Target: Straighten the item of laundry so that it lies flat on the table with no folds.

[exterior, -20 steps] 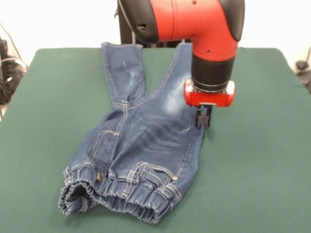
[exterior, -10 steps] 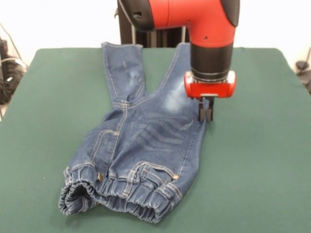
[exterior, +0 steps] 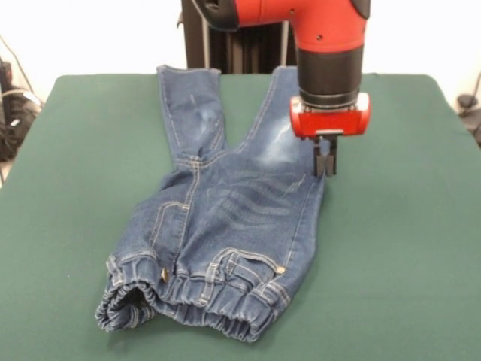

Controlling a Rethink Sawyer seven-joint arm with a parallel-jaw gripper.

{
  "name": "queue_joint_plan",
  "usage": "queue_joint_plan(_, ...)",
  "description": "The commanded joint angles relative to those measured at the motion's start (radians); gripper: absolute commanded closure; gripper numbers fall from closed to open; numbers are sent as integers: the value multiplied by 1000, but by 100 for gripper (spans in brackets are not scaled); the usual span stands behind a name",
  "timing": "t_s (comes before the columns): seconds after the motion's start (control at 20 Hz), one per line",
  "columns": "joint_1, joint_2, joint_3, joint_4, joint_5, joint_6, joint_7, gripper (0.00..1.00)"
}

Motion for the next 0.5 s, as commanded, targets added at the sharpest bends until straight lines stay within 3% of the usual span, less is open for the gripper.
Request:
queue_joint_plan(0.05, 51, 32, 126, 67, -16, -68, 6, 100)
queue_joint_plan(0.5, 114, 62, 82, 13, -11, -91, 42, 100)
